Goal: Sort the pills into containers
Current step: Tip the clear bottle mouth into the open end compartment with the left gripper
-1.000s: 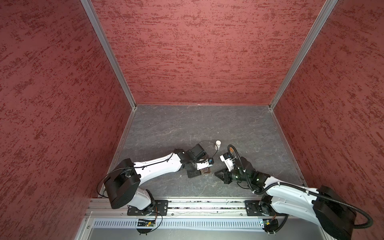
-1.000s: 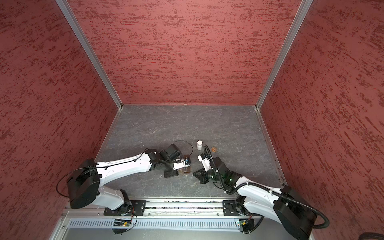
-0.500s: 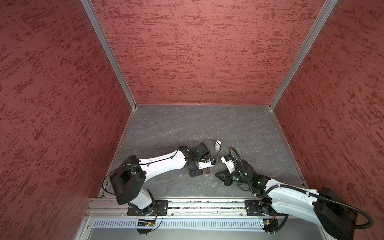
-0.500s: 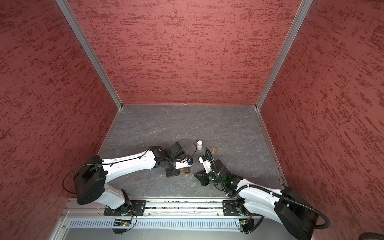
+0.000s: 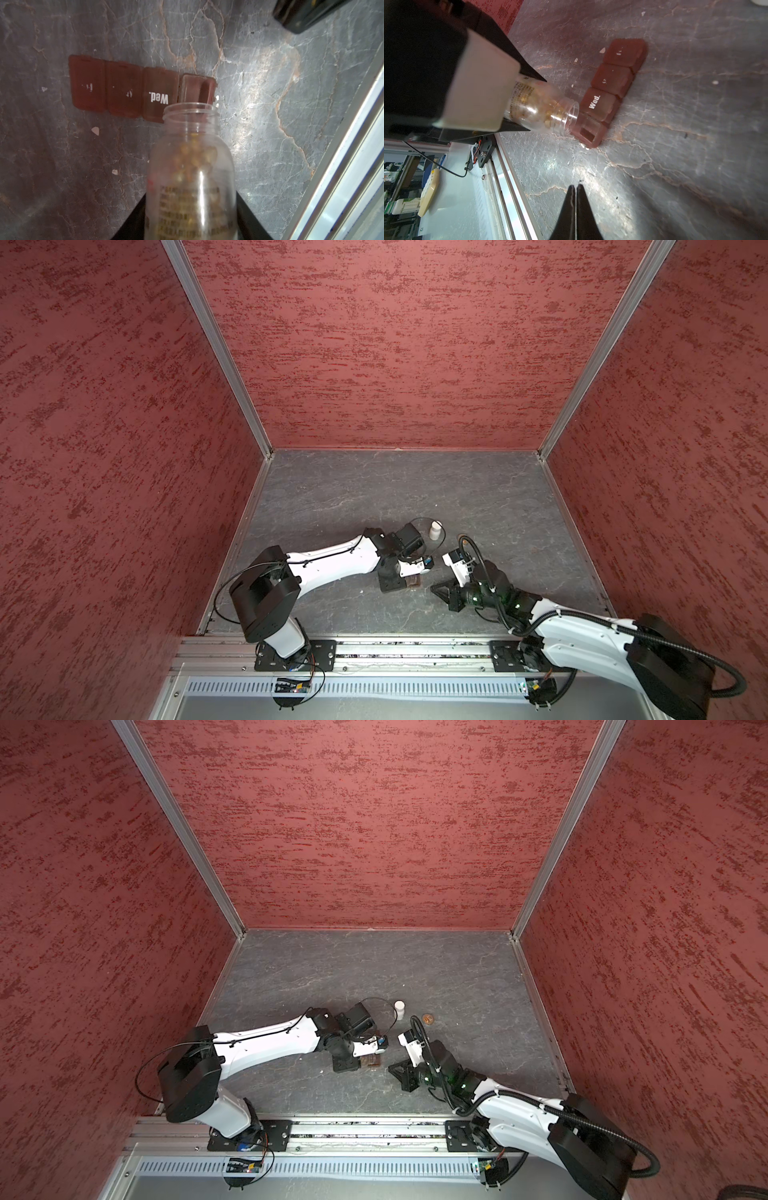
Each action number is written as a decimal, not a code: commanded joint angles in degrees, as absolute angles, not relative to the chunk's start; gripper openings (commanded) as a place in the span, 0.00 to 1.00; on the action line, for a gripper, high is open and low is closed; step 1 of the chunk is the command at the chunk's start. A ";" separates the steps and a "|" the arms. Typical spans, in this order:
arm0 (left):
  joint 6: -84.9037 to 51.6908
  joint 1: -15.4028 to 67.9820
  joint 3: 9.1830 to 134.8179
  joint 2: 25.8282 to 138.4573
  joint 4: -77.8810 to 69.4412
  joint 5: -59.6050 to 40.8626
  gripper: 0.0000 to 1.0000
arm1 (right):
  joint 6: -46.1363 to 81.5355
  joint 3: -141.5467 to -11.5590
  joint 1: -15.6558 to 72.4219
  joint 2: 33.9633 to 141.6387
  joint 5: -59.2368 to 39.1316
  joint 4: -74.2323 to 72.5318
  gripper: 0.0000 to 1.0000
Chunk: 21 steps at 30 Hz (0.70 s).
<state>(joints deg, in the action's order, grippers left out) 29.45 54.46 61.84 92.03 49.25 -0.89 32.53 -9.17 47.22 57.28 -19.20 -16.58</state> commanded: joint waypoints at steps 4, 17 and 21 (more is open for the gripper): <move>30.45 55.29 64.35 93.73 50.85 0.09 0.00 | 31.64 -7.86 47.81 55.49 -17.53 -18.38 0.07; 30.24 56.28 67.58 97.51 54.52 2.90 0.00 | 31.55 -7.06 47.86 52.49 -16.56 -16.51 0.06; 30.30 56.54 68.39 98.12 55.43 3.64 0.00 | 31.55 -7.02 47.79 52.48 -16.61 -16.42 0.06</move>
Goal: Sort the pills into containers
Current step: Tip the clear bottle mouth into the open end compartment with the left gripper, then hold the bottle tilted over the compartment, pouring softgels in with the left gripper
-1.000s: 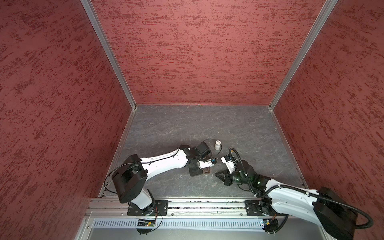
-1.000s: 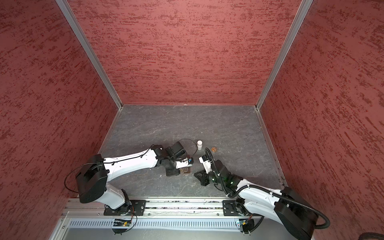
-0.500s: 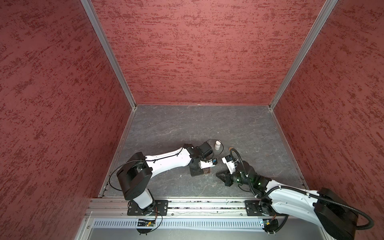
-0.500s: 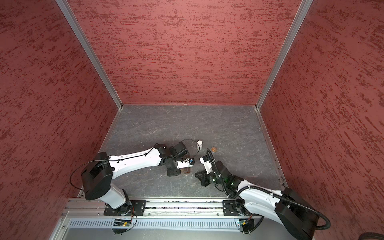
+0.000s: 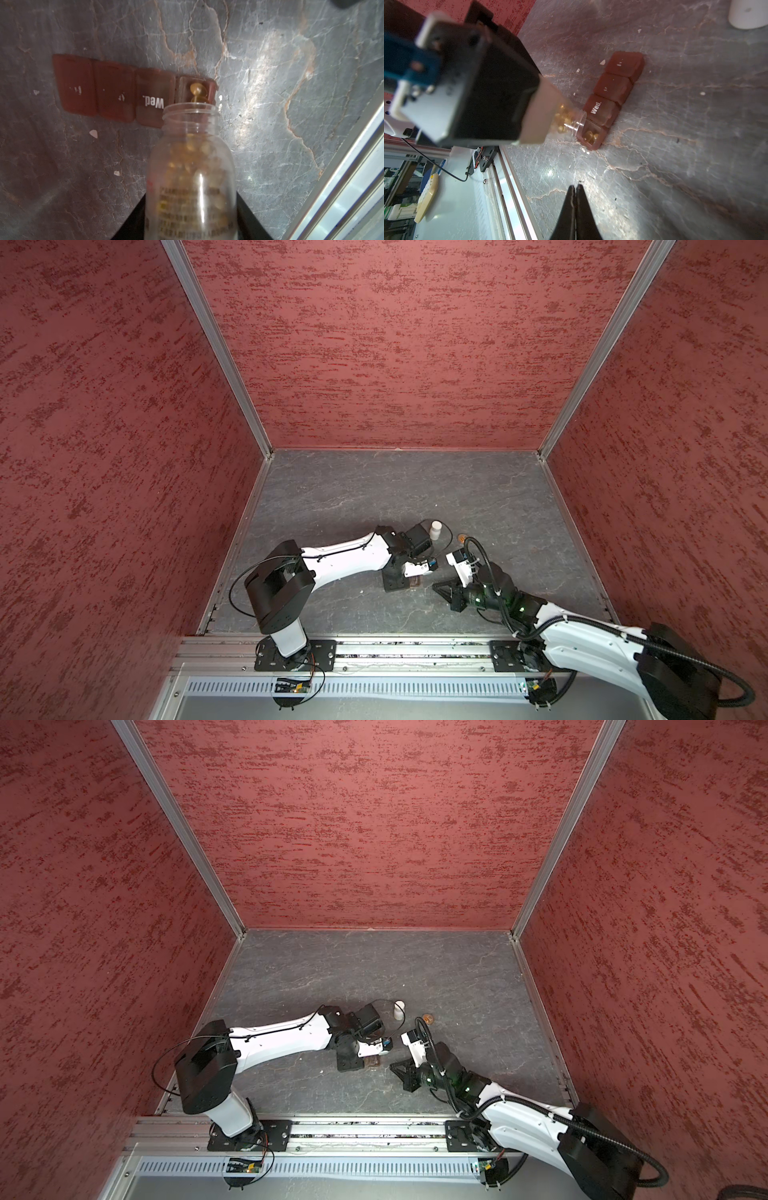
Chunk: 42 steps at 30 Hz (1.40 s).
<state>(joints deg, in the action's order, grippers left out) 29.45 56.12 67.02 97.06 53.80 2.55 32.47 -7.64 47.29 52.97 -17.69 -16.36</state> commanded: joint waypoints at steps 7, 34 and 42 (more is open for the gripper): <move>30.22 56.95 69.17 98.77 56.07 4.30 0.00 | 31.42 -6.94 47.83 52.29 -16.52 -16.52 0.06; 30.42 57.75 71.07 97.39 57.33 4.74 0.00 | 31.39 -7.00 47.81 52.56 -16.42 -16.87 0.06; 30.49 57.78 72.14 98.36 59.00 5.10 0.00 | 31.38 -6.87 47.81 52.93 -16.49 -17.22 0.06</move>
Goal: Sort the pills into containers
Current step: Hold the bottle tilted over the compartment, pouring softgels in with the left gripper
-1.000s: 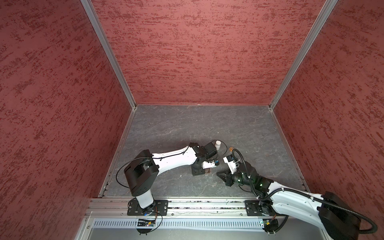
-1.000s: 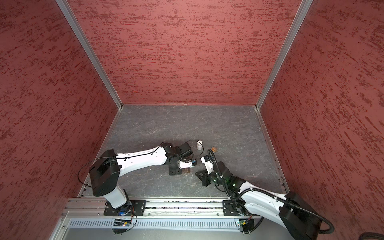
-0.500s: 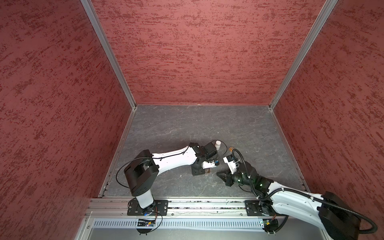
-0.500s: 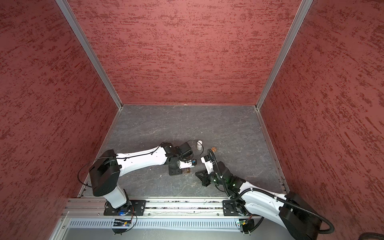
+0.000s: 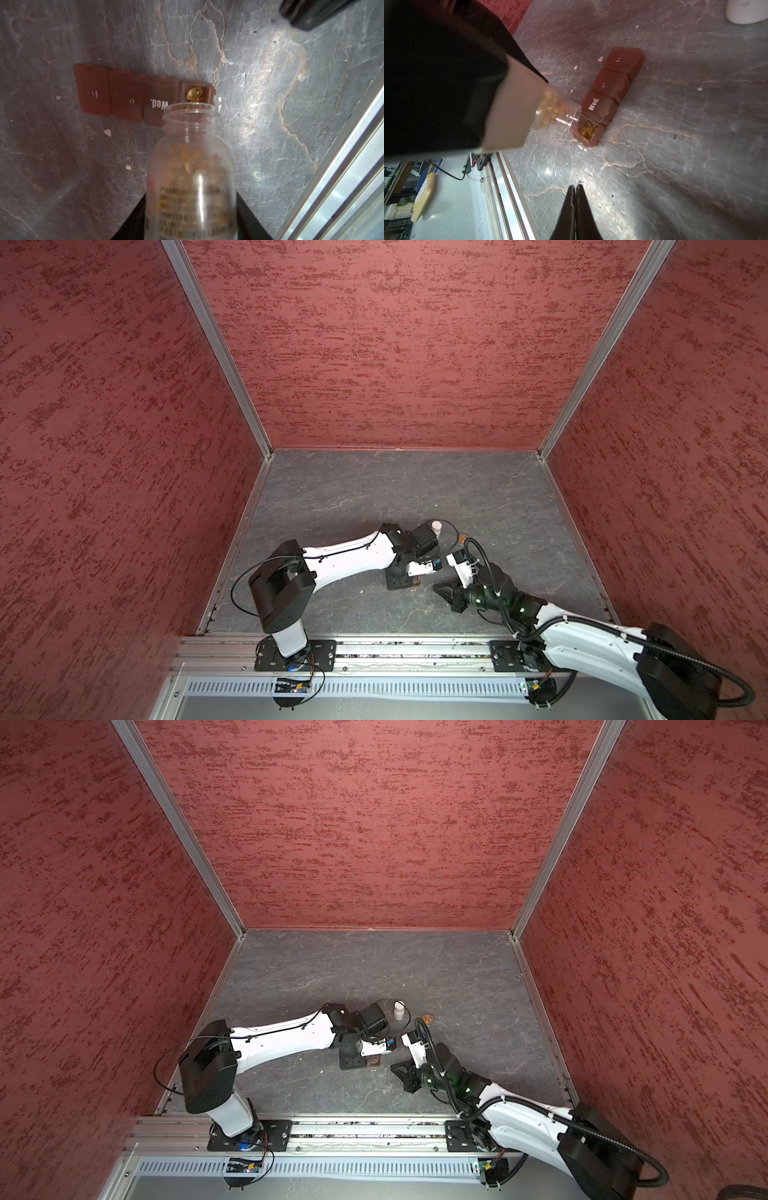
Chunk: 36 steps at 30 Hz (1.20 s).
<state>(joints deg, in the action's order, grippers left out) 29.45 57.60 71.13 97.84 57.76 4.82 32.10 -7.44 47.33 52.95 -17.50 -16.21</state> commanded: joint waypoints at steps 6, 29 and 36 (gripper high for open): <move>30.32 57.82 72.34 99.54 59.82 5.53 0.00 | 31.38 -6.93 47.85 52.87 -16.55 -17.13 0.06; 30.50 59.38 75.18 100.01 61.60 6.61 0.00 | 31.29 -6.75 47.81 52.89 -16.61 -17.30 0.06; 30.49 59.27 75.36 101.84 62.40 6.43 0.00 | 31.29 -6.85 47.81 53.00 -16.66 -17.50 0.06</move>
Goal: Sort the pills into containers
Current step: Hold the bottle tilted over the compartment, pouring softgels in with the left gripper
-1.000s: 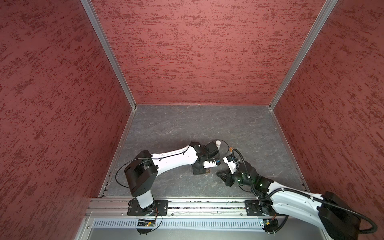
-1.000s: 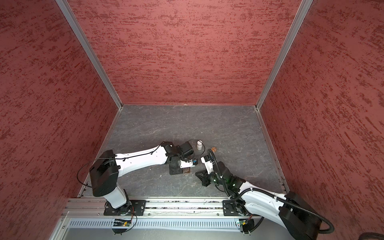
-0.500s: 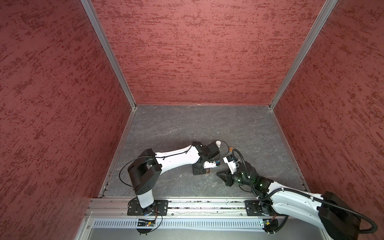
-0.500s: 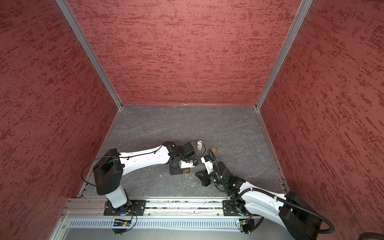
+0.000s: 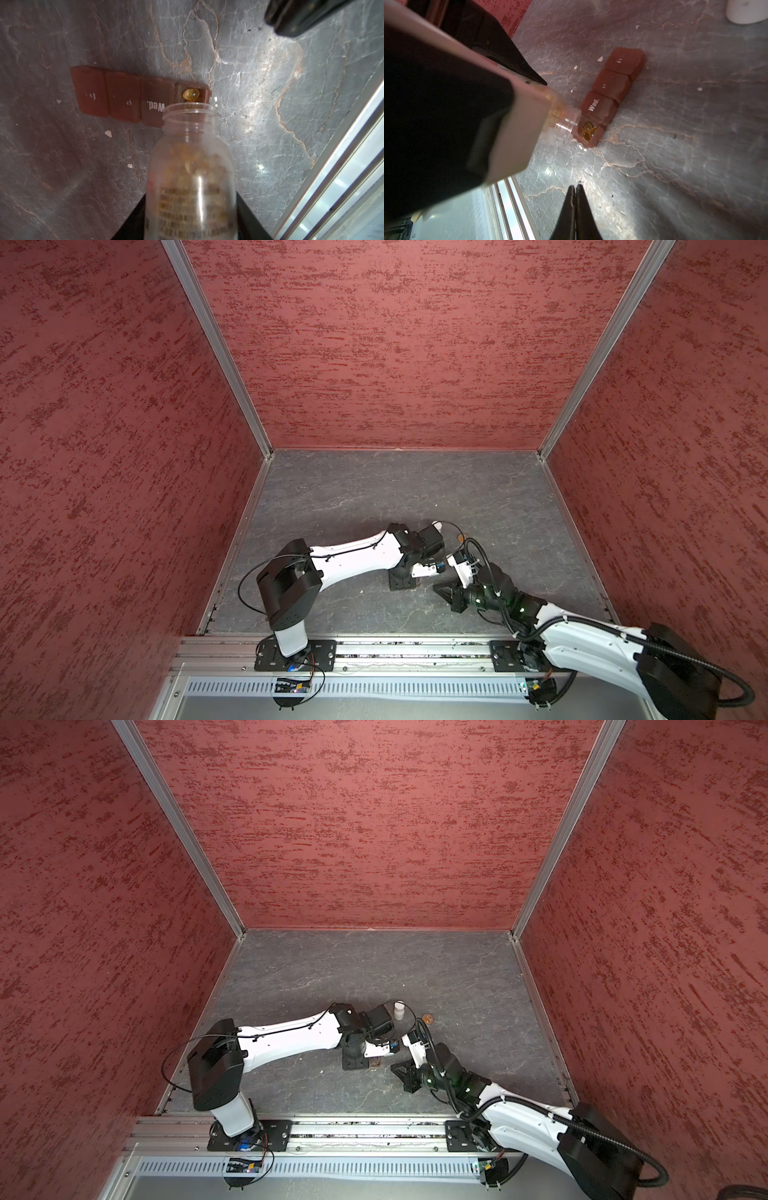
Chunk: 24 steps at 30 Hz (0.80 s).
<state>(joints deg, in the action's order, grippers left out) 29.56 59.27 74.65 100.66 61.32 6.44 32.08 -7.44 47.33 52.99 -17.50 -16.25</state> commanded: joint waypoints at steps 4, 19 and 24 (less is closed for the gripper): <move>30.59 58.96 75.21 102.08 62.51 6.59 0.00 | 31.20 -6.82 47.83 52.47 -16.54 -17.05 0.06; 30.85 59.33 76.53 103.01 63.24 8.06 0.00 | 31.20 -6.70 47.81 52.64 -16.52 -17.06 0.06; 30.89 59.51 76.78 102.57 62.95 8.69 0.00 | 31.34 -6.61 47.80 52.38 -16.52 -16.96 0.06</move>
<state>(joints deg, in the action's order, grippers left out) 30.35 59.22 75.37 102.10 62.63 8.03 32.08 -7.44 47.33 52.97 -17.50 -16.25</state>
